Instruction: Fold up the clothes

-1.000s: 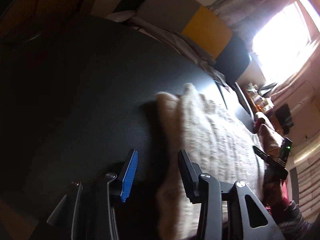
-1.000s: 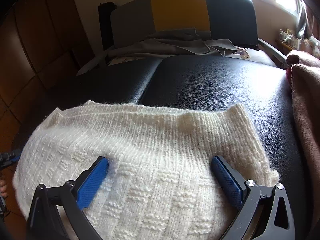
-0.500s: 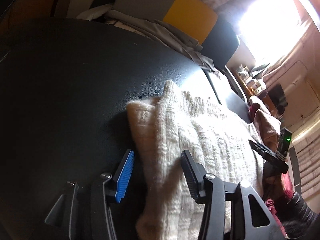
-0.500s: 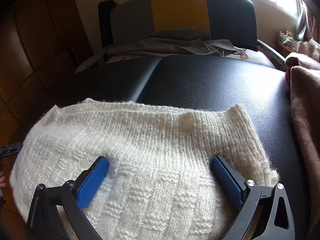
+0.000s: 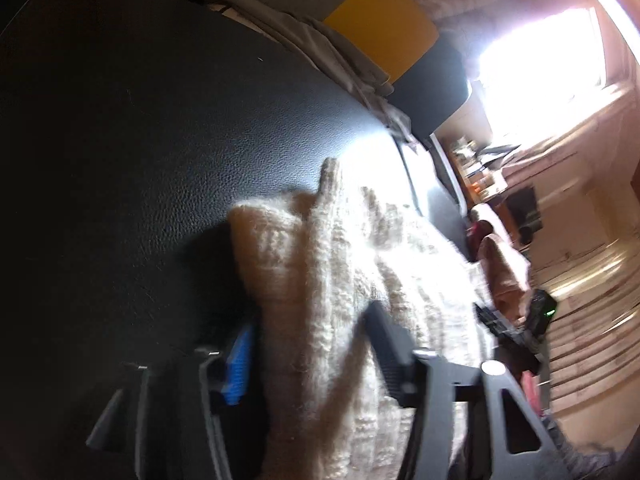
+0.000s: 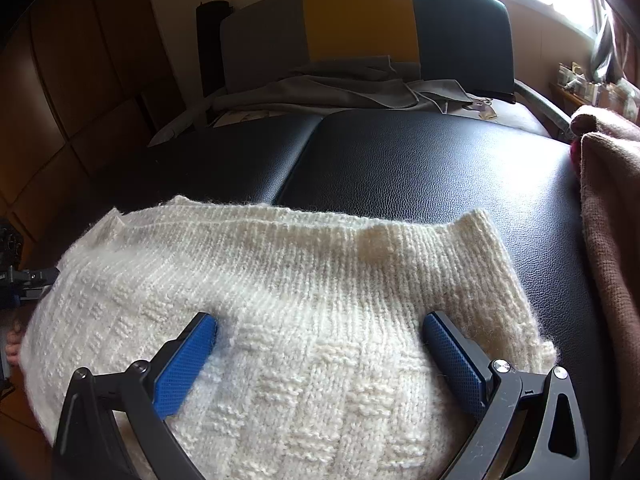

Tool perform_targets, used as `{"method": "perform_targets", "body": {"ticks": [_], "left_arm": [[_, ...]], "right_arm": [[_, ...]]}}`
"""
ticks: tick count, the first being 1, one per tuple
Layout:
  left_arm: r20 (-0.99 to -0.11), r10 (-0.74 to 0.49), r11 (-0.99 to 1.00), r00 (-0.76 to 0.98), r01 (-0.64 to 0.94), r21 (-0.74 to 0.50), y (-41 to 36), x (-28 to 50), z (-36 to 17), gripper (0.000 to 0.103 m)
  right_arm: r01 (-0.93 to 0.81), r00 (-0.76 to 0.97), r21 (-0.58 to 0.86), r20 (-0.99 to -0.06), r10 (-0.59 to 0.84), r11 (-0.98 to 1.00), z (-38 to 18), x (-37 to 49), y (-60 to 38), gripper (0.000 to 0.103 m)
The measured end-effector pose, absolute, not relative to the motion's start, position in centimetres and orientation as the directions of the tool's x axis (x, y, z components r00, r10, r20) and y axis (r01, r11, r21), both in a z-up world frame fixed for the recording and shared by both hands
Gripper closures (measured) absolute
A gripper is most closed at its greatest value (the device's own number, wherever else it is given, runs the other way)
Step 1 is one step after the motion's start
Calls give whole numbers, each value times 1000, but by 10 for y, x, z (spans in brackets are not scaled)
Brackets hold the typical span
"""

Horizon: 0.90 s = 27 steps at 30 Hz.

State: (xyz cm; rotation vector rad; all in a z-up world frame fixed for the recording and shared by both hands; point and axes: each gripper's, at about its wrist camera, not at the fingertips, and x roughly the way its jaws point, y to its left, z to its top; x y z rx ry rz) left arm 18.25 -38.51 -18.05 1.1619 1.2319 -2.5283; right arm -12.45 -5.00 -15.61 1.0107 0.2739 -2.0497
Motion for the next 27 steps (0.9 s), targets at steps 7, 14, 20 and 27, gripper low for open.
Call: {"method": "perform_targets", "body": {"ticks": [7, 14, 20, 27], "left_arm": [[-693, 168, -657, -701, 445, -609, -382, 173, -175, 83], [-725, 141, -662, -674, 480, -575, -386, 163, -167, 86], [-790, 107, -739, -603, 483, -469, -381, 149, -160, 81], [-870, 61, -802, -489, 495, -334, -380, 134, -159, 38]], "right_arm": [[751, -341, 160, -737, -584, -641, -155, -124, -49, 0], [764, -308, 170, -751, -584, -622, -149, -119, -50, 0], [885, -135, 193, -765, -629, -424, -121, -106, -32, 0], [950, 48, 213, -822, -568, -228, -105, -94, 14, 0]]}}
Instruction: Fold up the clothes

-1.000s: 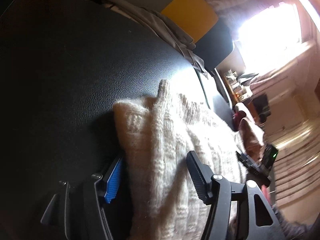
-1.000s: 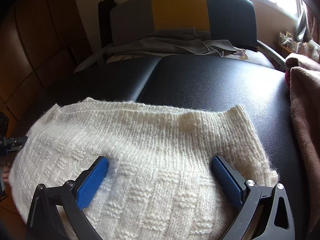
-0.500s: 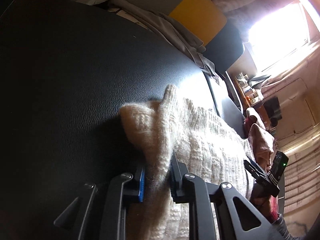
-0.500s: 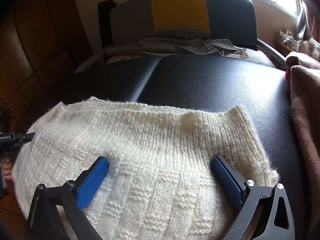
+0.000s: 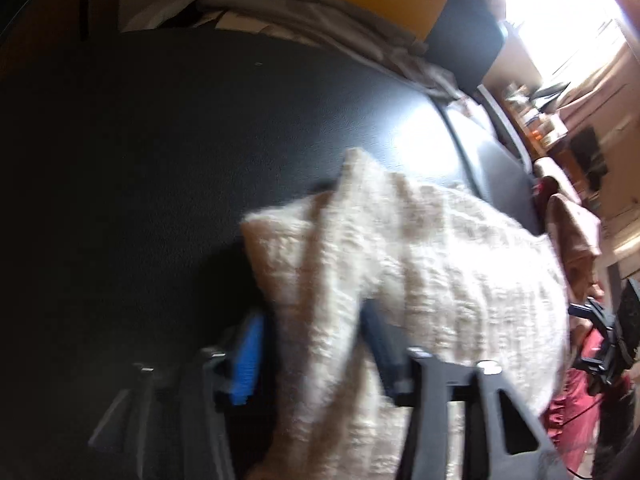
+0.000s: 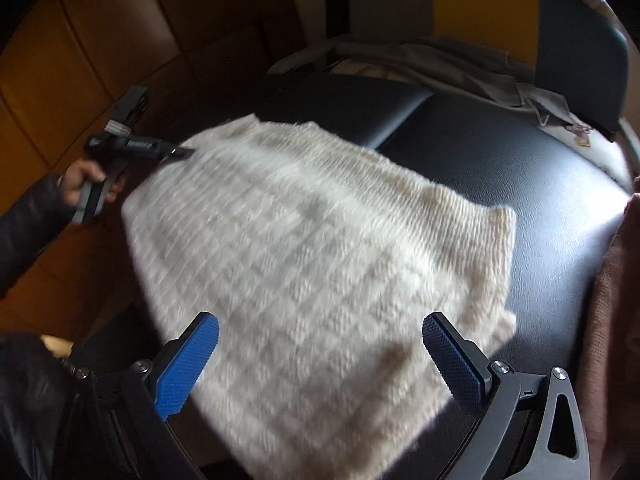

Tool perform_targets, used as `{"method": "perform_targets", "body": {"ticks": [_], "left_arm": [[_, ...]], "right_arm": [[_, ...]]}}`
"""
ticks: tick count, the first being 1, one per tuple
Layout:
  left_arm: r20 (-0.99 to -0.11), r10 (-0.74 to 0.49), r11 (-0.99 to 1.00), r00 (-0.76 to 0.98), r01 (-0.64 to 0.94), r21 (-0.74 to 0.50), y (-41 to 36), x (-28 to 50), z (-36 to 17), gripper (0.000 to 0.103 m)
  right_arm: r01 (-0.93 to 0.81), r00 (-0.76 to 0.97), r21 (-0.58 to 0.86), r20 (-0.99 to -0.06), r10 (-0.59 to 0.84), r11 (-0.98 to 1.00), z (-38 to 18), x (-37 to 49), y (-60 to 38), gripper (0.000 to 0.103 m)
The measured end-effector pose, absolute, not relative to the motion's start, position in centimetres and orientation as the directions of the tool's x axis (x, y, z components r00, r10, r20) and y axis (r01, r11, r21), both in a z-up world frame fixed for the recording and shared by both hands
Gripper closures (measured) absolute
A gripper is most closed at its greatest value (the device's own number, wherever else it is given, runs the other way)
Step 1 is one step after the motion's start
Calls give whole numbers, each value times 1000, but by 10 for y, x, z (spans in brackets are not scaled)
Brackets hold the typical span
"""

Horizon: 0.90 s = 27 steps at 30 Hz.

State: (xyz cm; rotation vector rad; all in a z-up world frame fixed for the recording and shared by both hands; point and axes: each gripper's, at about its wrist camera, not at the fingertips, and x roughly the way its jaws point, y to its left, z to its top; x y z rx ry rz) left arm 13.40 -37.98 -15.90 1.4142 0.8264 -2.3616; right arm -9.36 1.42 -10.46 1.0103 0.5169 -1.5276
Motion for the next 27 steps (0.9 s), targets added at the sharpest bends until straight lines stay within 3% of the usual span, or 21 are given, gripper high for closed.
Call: {"method": "perform_targets", "body": {"ticks": [3, 5, 6, 7, 10, 13, 17, 27], "left_arm": [[-872, 35, -811, -489, 496, -311, -377, 132, -162, 22], [-865, 31, -814, -501, 490, -313, -373, 132, -163, 24], [-859, 42, -815, -510, 480, -325, -371, 132, -162, 41], [-845, 87, -808, -527, 459, -369, -371, 131, -161, 71], [-844, 98, -827, -527, 429, -364, -364, 126, -154, 82], [-812, 143, -797, -566, 421, -434, -365, 129, -142, 86], [-696, 221, -746, -684, 341, -572, -358, 143, -113, 86], [-505, 345, -686, -791, 154, -711, -274, 108, -44, 88]], "right_arm": [[955, 92, 223, -850, -519, -196, -113, -99, 23, 0], [958, 111, 219, -879, -465, -185, -127, -104, 23, 0], [957, 122, 225, -882, -455, -180, -133, -105, 23, 0], [957, 134, 232, -885, -446, -175, -139, -107, 24, 0], [960, 132, 227, -881, -454, -162, -145, -107, 28, 0], [953, 123, 237, -872, -474, -188, -146, -109, 32, 0], [955, 78, 207, -866, -495, -213, -149, -104, 36, 0], [926, 39, 251, -809, -587, -283, -150, -109, 56, 0]]}}
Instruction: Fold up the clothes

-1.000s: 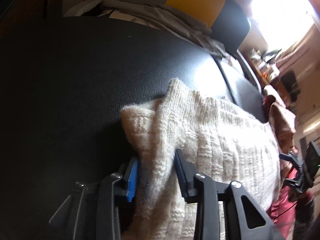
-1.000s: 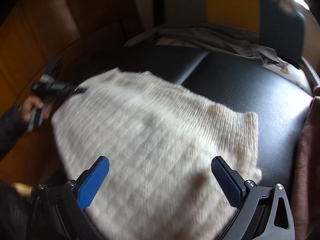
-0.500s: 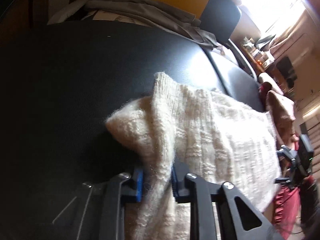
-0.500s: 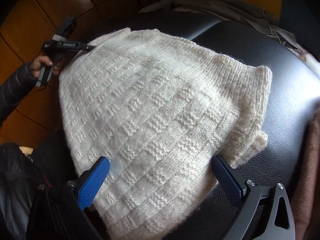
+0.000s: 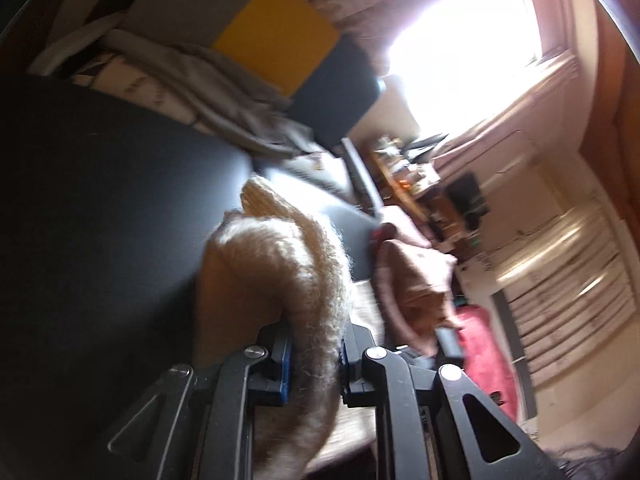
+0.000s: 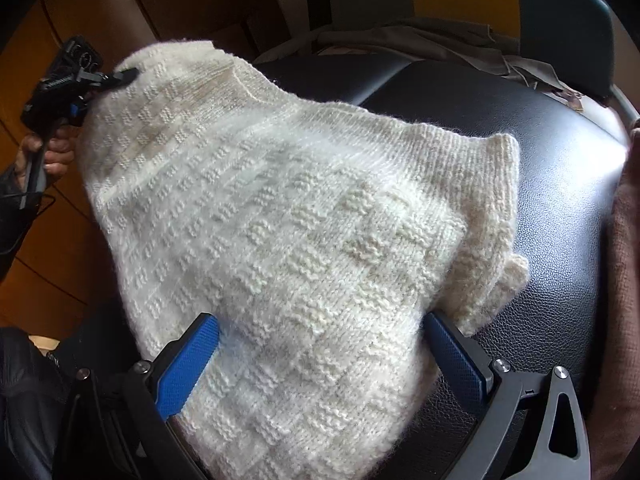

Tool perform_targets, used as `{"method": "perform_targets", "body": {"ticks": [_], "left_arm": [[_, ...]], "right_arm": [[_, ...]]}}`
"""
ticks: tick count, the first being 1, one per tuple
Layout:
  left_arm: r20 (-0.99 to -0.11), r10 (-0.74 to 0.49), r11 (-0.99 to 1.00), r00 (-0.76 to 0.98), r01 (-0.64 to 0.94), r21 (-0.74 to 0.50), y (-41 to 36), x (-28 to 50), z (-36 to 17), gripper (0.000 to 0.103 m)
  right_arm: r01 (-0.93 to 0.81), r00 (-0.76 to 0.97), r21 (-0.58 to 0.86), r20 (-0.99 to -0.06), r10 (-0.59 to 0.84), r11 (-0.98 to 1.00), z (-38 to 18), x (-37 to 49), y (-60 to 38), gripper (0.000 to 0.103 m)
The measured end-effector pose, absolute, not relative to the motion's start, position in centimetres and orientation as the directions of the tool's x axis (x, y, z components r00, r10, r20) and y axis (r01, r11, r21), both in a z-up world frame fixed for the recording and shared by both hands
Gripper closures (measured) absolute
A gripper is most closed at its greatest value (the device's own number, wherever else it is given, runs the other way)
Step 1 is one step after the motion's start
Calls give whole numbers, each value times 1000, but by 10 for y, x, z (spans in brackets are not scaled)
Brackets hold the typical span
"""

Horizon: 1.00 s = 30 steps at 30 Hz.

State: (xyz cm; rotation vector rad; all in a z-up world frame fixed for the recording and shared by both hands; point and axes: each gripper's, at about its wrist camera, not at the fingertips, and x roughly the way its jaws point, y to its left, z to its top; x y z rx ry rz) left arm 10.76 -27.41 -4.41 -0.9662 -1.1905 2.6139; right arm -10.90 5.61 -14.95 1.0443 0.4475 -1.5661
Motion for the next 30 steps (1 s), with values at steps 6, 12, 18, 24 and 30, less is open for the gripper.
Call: {"method": "perform_targets", "body": {"ticks": [6, 12, 18, 24, 30], "left_arm": [[-466, 407, -653, -786, 107, -750, -211, 56, -22, 88], [-546, 413, -669, -729, 163, -725, -145, -3, -31, 88], [-637, 414, -683, -650, 240, -689, -101, -51, -69, 88], [-677, 445, -677, -586, 274, -683, -76, -68, -103, 88], [-681, 468, -648, -563, 306, -698, -74, -76, -112, 86]], "right_arm": [[919, 44, 278, -778, -627, -280, -153, -99, 62, 0], [905, 72, 335, -726, -684, -261, -154, -101, 75, 0], [895, 83, 373, -678, -730, -245, -154, -101, 80, 0], [896, 82, 380, -652, -754, -231, -155, -97, 89, 0], [902, 71, 365, -651, -756, -229, -155, -91, 93, 0]]}}
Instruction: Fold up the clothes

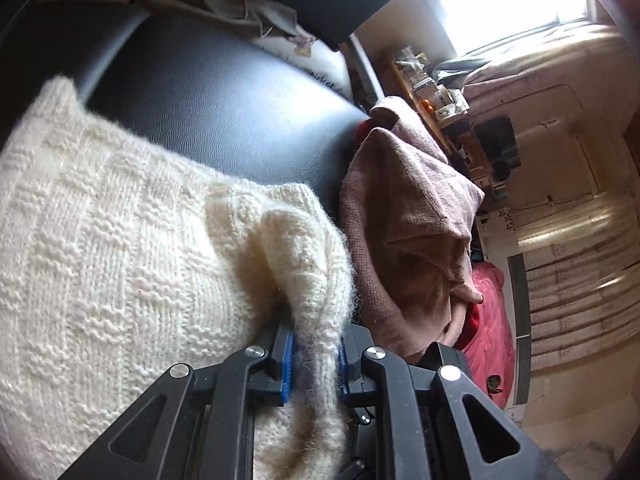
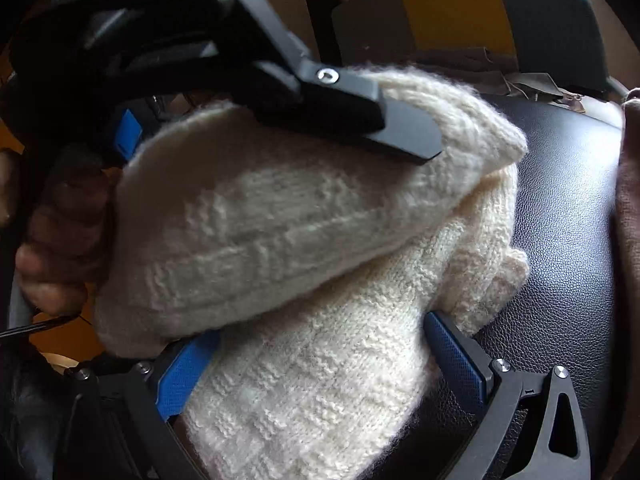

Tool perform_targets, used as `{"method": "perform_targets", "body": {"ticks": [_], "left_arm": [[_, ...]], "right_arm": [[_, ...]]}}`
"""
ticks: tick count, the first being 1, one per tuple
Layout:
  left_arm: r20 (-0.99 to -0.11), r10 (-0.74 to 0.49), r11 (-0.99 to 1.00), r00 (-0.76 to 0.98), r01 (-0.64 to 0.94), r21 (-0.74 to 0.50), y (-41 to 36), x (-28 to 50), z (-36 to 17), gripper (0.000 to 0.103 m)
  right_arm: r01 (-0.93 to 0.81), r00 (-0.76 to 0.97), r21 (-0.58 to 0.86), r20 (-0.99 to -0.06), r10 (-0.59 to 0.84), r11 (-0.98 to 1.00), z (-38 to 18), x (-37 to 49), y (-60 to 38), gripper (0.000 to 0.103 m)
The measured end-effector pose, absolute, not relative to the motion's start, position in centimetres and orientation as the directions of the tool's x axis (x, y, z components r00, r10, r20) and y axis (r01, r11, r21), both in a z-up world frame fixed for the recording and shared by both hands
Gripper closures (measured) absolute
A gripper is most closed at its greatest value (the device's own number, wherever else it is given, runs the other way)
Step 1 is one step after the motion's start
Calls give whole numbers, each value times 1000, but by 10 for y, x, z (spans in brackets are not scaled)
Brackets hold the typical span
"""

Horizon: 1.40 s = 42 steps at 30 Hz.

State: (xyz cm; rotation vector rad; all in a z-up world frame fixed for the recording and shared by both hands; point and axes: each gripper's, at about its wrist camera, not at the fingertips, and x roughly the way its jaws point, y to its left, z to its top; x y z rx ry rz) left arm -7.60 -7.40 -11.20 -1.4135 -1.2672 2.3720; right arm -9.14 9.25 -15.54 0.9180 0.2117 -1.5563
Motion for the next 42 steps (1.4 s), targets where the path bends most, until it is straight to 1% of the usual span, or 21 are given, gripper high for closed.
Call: {"method": "perform_targets", "body": {"ticks": [2, 4, 9, 12, 16, 19, 22, 25, 27, 29, 31, 32, 33, 34, 35, 36, 37, 39, 41, 42], "left_arm": [[-680, 488, -635, -547, 312, -707, -73, -80, -117, 86], [-675, 503, -629, -539, 308, -714, -70, -81, -111, 79], [-610, 578, -579, -542, 255, -775, -70, -70, -79, 77], [-537, 649, -546, -538, 162, -822, -65, -60, -51, 76], [-483, 662, -569, -574, 36, -822, -75, -36, -11, 74], [-507, 562, -644, -654, 40, -764, -109, -10, 3, 72], [-558, 424, -706, -713, 126, -697, -145, 19, -6, 71], [-602, 314, -721, -734, 228, -654, -170, 47, -32, 71], [-607, 255, -717, -753, 274, -641, -182, 64, -47, 71], [-600, 210, -708, -772, 303, -638, -190, 79, -61, 71], [-582, 197, -711, -789, 294, -639, -191, 85, -72, 71], [-573, 195, -714, -796, 285, -639, -190, 86, -78, 71], [-565, 204, -719, -799, 270, -641, -185, 83, -82, 71], [-557, 213, -723, -802, 254, -643, -180, 81, -87, 71], [-554, 221, -732, -803, 238, -638, -174, 78, -91, 71], [-561, 225, -756, -797, 221, -616, -162, 76, -94, 70], [-569, 228, -779, -790, 202, -593, -150, 73, -98, 68], [-572, 244, -811, -783, 159, -563, -131, 70, -104, 67], [-568, 263, -831, -780, 116, -544, -118, 68, -109, 67], [-565, 261, -836, -782, 110, -538, -115, 68, -110, 66]], "right_arm": [[901, 65, 365, -649, -758, -236, -155, -90, 94, 0], [905, 47, 351, -645, -763, -241, -155, -86, 95, 0], [921, -11, 285, -664, -748, -266, -148, -72, 104, 0], [920, -45, 251, -695, -717, -302, -141, -63, 120, 0], [907, -85, 221, -739, -668, -359, -138, -51, 153, 0], [898, -114, 195, -763, -636, -395, -128, -38, 186, 0], [903, -104, 207, -746, -657, -378, -106, -15, 199, 0], [910, -14, 288, -700, -714, -299, -74, -9, 194, 0], [892, 78, 380, -664, -744, -246, -61, -3, 184, 0], [841, 177, 499, -618, -766, -208, -59, 1, 175, 0], [778, 248, 585, -621, -744, -229, -75, -9, 156, 0], [771, 245, 585, -638, -730, -253, -82, -12, 145, 0], [758, 247, 597, -635, -732, -263, -86, -13, 140, 1], [744, 249, 610, -630, -735, -271, -89, -14, 135, 3], [730, 252, 623, -626, -739, -279, -93, -15, 130, 13], [710, 262, 645, -614, -745, -281, -95, -15, 128, 29], [692, 287, 671, -594, -752, -265, -94, -11, 129, 33], [697, 317, 680, -577, -753, -227, -94, -4, 136, 34], [717, 272, 619, -671, -690, -320, -115, 3, 151, 34], [710, 256, 614, -680, -687, -344, -125, 4, 161, 38]]}}
